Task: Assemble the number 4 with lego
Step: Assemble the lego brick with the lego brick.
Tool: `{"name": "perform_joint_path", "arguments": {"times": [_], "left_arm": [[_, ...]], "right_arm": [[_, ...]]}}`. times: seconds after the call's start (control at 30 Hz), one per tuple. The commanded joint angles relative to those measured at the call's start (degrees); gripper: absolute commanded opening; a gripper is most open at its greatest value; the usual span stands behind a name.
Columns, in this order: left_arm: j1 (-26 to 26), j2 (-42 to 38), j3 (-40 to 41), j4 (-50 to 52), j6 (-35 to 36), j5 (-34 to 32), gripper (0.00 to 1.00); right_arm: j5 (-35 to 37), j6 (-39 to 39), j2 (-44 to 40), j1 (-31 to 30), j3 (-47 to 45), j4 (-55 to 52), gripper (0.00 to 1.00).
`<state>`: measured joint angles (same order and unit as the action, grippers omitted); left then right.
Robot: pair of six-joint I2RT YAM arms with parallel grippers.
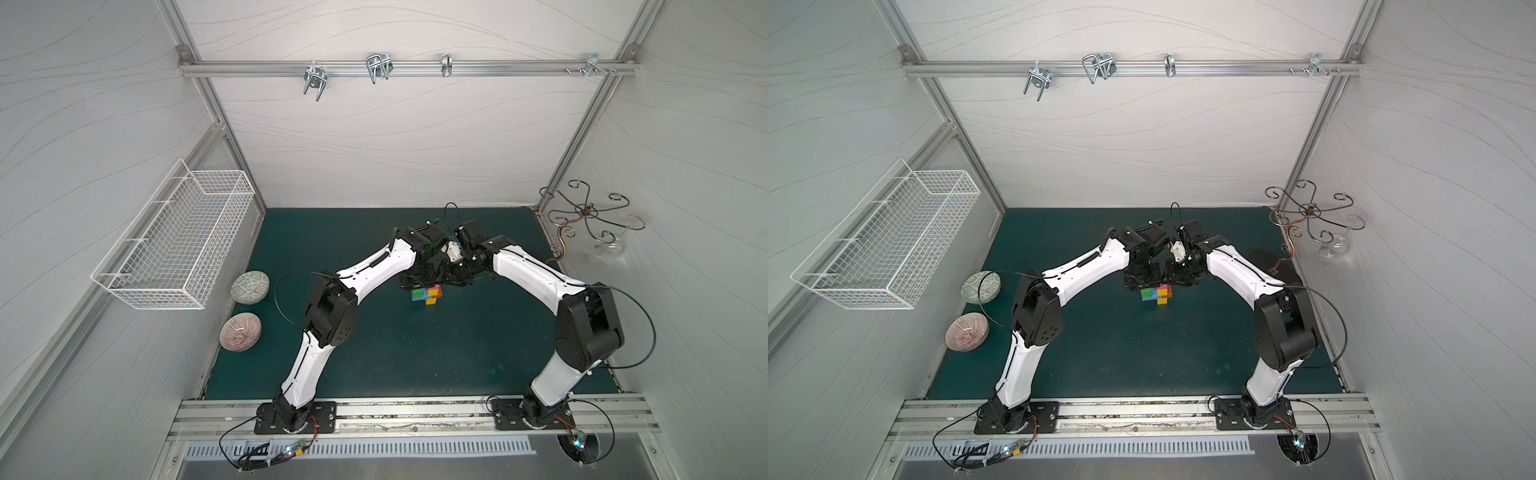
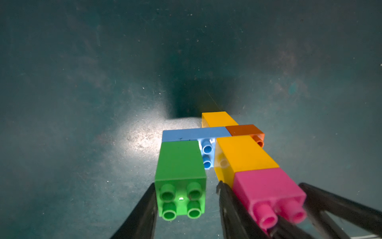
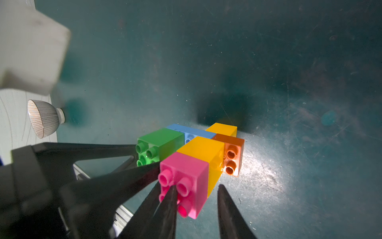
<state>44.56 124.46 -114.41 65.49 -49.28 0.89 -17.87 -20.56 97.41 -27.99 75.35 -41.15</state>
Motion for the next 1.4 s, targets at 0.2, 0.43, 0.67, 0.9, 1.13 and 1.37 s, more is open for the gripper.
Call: {"name": "perform_joint_path", "arguments": {"times": [0.2,0.43,0.67,0.9,1.13,1.37], "left_arm": [[0.4,-3.3,-2.8,0.3,0.3,-1.0,0.54],[0.1,-5.1,-2.9,1.4,0.5,-2.5,0.55],[-0.1,-7.9,-1.7,3.3,0.8,-4.8,0.55],[-0.5,-14.4,3.2,3.2,1.2,-7.4,0.56],[-1.2,-18.9,8.4,1.7,0.9,-8.3,0.56],[-1.5,-21.1,11.9,0.9,0.7,-8.5,0.56]], "right_arm": [[7.6,1.2,3.2,0.3,-3.6,-9.4,0.34],[7.6,1.2,3.3,0.3,-3.5,-9.5,0.35],[7.6,1.2,3.0,0.3,-2.7,-10.0,0.35],[7.1,0.9,2.8,0.3,-1.2,-10.5,0.42],[6.5,0.8,3.0,0.1,1.8,-10.5,0.59],[5.7,0.4,3.0,0.0,4.8,-10.4,0.73]]}}
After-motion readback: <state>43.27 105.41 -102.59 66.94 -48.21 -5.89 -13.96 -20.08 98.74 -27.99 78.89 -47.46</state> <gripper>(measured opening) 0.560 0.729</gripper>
